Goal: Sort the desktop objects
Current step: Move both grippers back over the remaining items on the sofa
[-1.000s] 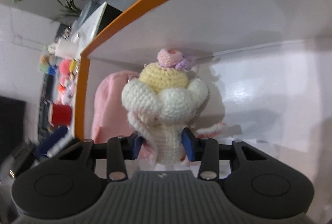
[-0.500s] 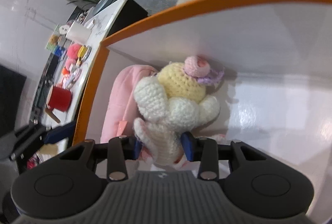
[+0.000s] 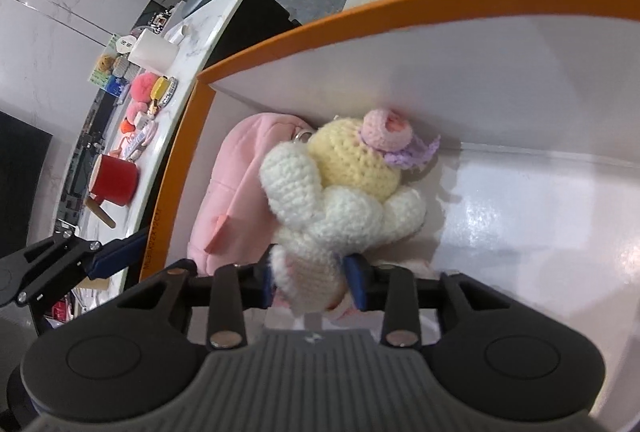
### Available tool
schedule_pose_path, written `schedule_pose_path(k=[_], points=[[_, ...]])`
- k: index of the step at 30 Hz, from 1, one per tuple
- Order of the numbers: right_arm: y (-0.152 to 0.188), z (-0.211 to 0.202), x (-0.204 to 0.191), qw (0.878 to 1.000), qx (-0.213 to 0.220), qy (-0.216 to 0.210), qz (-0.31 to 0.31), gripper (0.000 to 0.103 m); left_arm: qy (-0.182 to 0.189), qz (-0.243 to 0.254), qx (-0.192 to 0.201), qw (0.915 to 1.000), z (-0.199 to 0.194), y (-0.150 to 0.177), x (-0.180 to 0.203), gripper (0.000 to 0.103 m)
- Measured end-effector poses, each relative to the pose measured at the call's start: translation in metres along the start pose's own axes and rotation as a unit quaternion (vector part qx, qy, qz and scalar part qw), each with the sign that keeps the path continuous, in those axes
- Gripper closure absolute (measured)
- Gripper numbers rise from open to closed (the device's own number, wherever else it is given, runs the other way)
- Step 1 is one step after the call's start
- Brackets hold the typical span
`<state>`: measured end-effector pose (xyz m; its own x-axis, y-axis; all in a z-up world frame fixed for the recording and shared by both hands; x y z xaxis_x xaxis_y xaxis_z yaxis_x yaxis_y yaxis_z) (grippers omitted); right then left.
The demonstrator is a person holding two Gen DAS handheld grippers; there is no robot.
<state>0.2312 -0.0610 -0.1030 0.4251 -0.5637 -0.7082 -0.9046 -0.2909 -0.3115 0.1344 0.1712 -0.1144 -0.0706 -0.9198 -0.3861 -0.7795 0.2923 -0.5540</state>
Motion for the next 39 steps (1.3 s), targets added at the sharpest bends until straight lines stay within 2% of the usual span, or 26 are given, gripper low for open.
schedule_pose_path(k=[6,8,12,15,18,21,25,29,33,37,39], points=[[0.001,-0.014,-0.012,1.0,-0.006,0.016,-0.007,0.057,-0.007,-0.015,0.005,0.9999,-0.013,0.002,-0.006,0.07],[0.002,-0.024,-0.018,1.0,-0.001,0.019,-0.017,0.053,-0.003,-0.025,0.016,0.9996,-0.024,0.002,-0.009,0.07],[0.013,-0.061,-0.036,0.999,0.025,0.01,-0.045,0.053,0.007,-0.049,0.046,0.9977,-0.055,-0.005,-0.007,0.07],[0.028,-0.104,-0.052,0.995,0.067,0.002,-0.08,0.054,0.032,-0.049,0.077,0.9953,-0.083,-0.019,0.007,0.07],[0.042,-0.161,-0.055,0.988,0.101,0.021,-0.116,0.052,0.068,-0.041,0.103,0.9915,-0.11,-0.037,0.03,0.07],[0.055,-0.221,-0.039,0.982,0.114,0.075,-0.127,0.046,0.127,-0.036,0.114,0.9847,-0.131,-0.055,0.064,0.07],[0.079,-0.288,0.009,0.967,0.092,0.192,-0.138,0.046,0.184,0.012,0.133,0.9739,-0.153,-0.074,0.122,0.07],[0.107,-0.322,0.059,0.955,0.037,0.262,-0.133,0.049,0.217,0.074,0.126,0.9652,-0.153,-0.084,0.182,0.07],[0.127,-0.324,0.1,0.942,-0.019,0.301,-0.151,0.051,0.218,0.104,0.115,0.9635,-0.139,-0.089,0.22,0.07],[0.131,-0.304,0.12,0.931,-0.06,0.307,-0.187,0.05,0.213,0.106,0.1,0.9662,-0.128,-0.093,0.234,0.07],[0.129,-0.293,0.126,0.922,-0.084,0.317,-0.205,0.05,0.209,0.109,0.094,0.9672,-0.125,-0.095,0.239,0.07]])
Point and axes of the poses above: each gripper's, at about its wrist camera, not at the fingertips, and z roughly the way its jaws point, x to its right, y to its underside, the point moved 7 cm from there along z, roughly the way its jaws point, and after that the axes turned 9 degrees about -y, right-handed, at the moved point
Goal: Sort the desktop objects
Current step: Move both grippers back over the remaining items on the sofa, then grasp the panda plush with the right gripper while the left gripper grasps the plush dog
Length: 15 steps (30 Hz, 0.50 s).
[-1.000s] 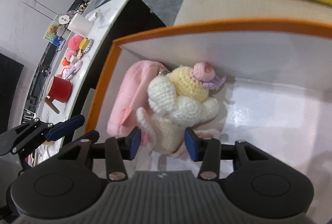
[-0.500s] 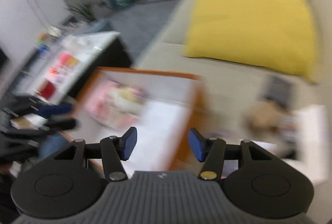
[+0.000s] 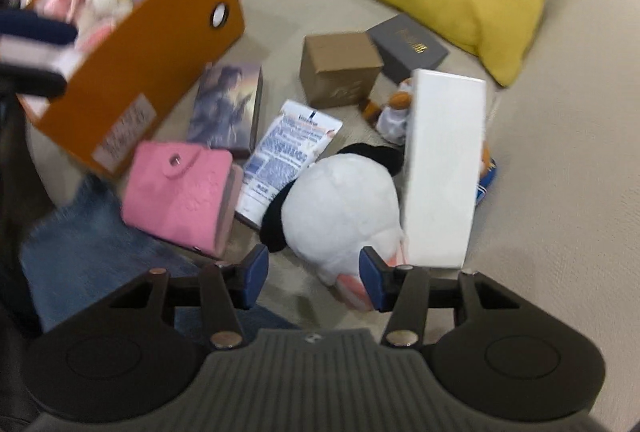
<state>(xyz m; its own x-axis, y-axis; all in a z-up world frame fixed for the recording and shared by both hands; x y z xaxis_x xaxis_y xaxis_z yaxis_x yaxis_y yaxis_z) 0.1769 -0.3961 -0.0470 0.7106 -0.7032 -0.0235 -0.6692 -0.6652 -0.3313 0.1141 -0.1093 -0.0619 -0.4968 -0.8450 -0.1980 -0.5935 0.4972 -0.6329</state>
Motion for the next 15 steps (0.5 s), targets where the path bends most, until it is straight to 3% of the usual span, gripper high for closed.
schedule_pose_path(k=[4,7,15], points=[[-0.002,0.019,-0.004,0.998,-0.02,0.029,-0.055,0.035,0.0,-0.001,-0.007,1.0,0.004,-0.002,0.002,0.07],[-0.004,0.024,-0.006,0.995,-0.022,0.044,-0.082,0.03,-0.001,-0.007,-0.016,0.9999,0.012,-0.003,-0.001,0.07],[-0.017,0.047,-0.001,0.977,-0.041,0.135,-0.162,0.03,0.003,-0.008,-0.018,0.9998,0.026,-0.012,-0.001,0.07]])
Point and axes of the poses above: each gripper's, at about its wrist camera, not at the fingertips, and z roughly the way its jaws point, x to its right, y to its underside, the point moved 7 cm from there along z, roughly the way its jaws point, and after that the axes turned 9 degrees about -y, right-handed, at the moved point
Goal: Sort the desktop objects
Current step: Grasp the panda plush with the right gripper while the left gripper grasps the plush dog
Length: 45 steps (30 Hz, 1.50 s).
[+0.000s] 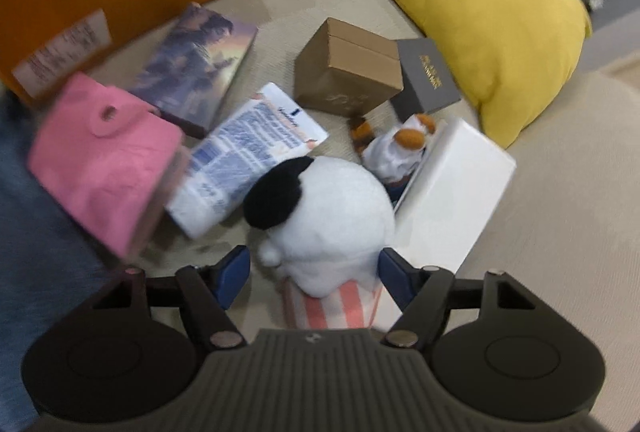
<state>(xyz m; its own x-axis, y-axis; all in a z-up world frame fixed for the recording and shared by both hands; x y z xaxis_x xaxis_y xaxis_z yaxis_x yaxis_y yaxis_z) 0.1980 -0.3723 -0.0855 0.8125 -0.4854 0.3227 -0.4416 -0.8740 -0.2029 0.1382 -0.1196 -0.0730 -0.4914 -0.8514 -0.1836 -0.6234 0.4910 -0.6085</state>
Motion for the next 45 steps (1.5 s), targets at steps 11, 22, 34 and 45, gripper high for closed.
schedule_pose_path(k=[11,22,34,45], points=[[0.007,-0.02,0.045,0.996,0.032,0.006,0.079,0.044,-0.009,0.019,0.0,0.9998,0.014,-0.016,-0.001,0.07],[0.03,-0.075,0.137,0.965,0.082,-0.015,0.247,0.044,0.009,0.128,0.022,0.9915,0.062,-0.072,0.034,0.07],[0.037,-0.06,0.166,0.93,0.134,-0.074,0.335,0.043,0.009,0.324,0.043,0.9451,0.152,-0.089,0.101,0.07],[0.037,-0.053,0.173,0.918,0.16,-0.092,0.35,0.043,-0.033,0.396,0.042,0.9169,0.205,-0.07,0.121,0.05]])
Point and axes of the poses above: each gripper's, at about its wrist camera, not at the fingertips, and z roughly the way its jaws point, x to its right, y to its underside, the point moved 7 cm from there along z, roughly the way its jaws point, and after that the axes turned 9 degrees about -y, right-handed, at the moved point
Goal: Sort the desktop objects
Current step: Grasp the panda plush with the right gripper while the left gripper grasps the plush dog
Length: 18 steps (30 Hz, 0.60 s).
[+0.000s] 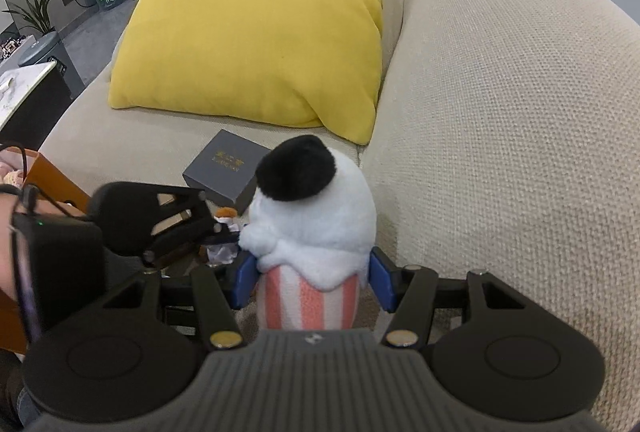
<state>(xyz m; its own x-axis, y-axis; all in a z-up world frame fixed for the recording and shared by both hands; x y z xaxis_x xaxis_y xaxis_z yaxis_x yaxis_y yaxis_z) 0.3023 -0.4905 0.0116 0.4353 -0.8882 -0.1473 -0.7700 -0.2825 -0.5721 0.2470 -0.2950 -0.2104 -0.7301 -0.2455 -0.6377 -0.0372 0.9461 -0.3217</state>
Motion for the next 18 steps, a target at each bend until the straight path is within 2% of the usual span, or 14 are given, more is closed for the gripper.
schedule_pose_path(k=[3,4,5,8,13,18], points=[[-0.002,0.004,0.002,1.0,0.004,-0.002,0.005,0.044,-0.019,0.011,-0.002,0.9998,0.01,0.0,0.004,0.05],[-0.002,0.004,0.002,1.0,0.004,0.001,0.005,0.044,-0.025,0.01,0.001,0.9996,0.012,0.0,0.003,0.052],[-0.002,0.004,0.002,1.0,0.004,0.002,0.003,0.044,-0.031,0.004,-0.001,0.9995,0.013,0.001,0.002,0.058],[-0.003,0.005,0.002,1.0,0.005,0.0,0.003,0.043,-0.031,-0.006,-0.005,0.9995,0.011,0.003,-0.002,0.064],[-0.002,0.0,0.001,1.0,0.004,0.001,0.009,0.043,-0.038,-0.018,-0.019,0.9989,-0.004,0.006,-0.008,0.067],[-0.003,-0.008,0.0,1.0,0.008,0.001,0.024,0.043,-0.051,-0.033,-0.033,0.9976,-0.035,0.017,-0.017,0.068]])
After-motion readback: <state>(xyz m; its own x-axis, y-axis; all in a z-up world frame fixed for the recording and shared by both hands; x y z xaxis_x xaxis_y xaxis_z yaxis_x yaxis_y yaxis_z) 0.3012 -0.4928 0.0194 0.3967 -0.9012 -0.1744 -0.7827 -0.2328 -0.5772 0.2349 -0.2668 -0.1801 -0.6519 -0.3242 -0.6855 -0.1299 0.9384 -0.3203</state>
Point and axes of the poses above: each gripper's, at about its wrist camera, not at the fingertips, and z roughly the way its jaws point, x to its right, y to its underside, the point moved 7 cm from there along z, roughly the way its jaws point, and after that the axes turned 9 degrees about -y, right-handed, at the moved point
